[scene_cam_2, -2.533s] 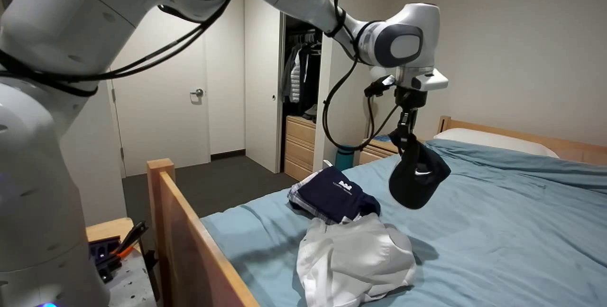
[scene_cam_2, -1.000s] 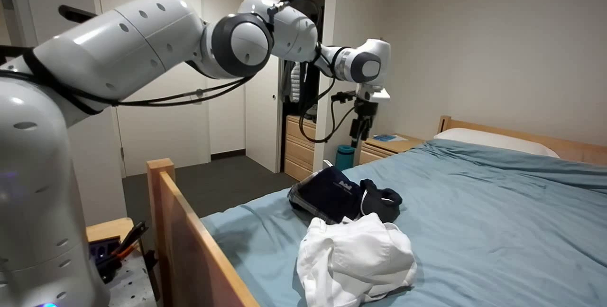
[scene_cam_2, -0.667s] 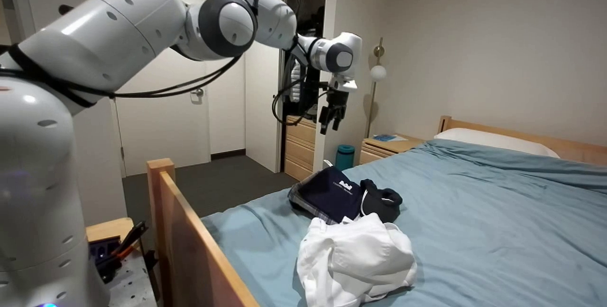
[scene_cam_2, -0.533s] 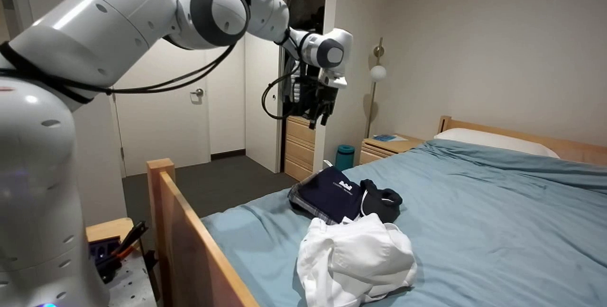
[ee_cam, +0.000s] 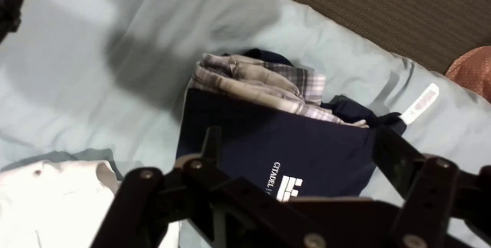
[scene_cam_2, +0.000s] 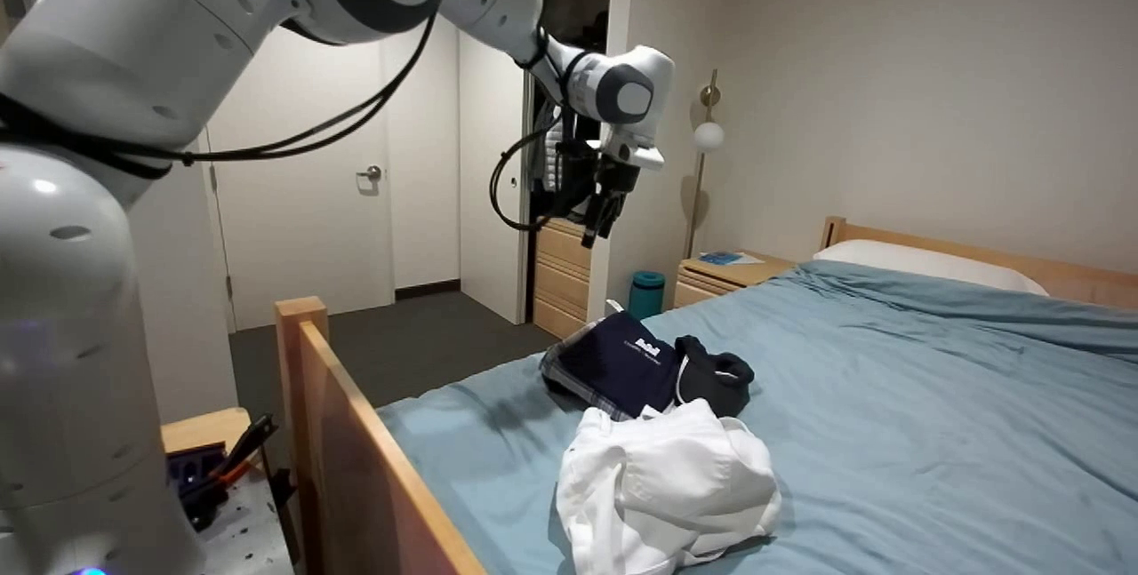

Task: Unfold the white shorts

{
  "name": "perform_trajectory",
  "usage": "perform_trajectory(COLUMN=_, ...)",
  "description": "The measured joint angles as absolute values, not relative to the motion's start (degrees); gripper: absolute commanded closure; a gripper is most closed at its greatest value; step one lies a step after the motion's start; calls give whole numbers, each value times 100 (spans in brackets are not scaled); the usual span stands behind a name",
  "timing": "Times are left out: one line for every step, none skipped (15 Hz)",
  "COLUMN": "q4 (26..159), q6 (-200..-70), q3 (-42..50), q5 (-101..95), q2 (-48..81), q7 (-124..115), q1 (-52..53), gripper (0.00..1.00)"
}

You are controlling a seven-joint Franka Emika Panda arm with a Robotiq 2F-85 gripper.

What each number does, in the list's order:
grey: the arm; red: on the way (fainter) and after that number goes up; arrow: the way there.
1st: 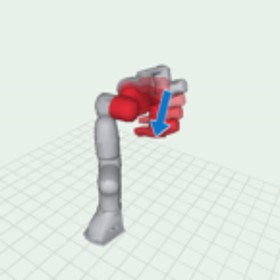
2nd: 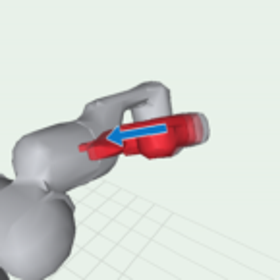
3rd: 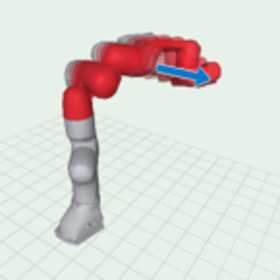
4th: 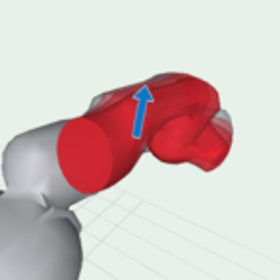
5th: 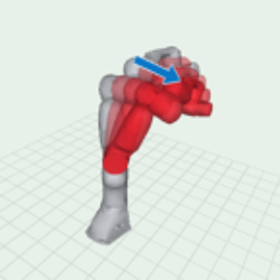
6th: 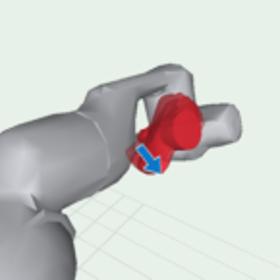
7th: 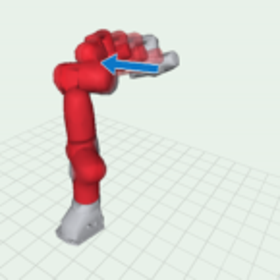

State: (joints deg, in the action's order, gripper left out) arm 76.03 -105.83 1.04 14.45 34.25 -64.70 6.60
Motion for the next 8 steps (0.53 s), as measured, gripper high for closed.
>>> perform_trajectory(q4=7312, q6=-10578, q3=83, q5=1433, q2=3664, q7=-6138, q1=570, gripper=0)
perform_trajectory(q4=7001, q6=-10496, q3=52, q5=1425, q2=3943, q7=-5845, q1=526, gripper=0)
perform_trajectory(q4=6716, q6=-10380, q3=19, q5=1420, q2=4221, q7=-5615, q1=526, gripper=0)
perform_trajectory(q4=6426, q6=-10237, q3=-23, q5=1398, q2=4511, q7=-5407, q1=539, gripper=0)
perform_trajectory(q4=6138, q6=-10076, q3=-66, q5=1363, q2=4796, q7=-5209, q1=560, gripper=0)
perform_trajectory(q4=5863, q6=-9937, q3=-105, q5=1328, q2=5057, q7=-4997, q1=579, gripper=0)
perform_trajectory(q4=5653, q6=-9798, q3=-121, q5=1308, q2=5258, q7=-4751, q1=583, gripper=0)
perform_trajectory(q4=5536, q6=-9640, q3=-118, q5=1273, q2=5384, q7=-4459, q1=574, gripper=0)
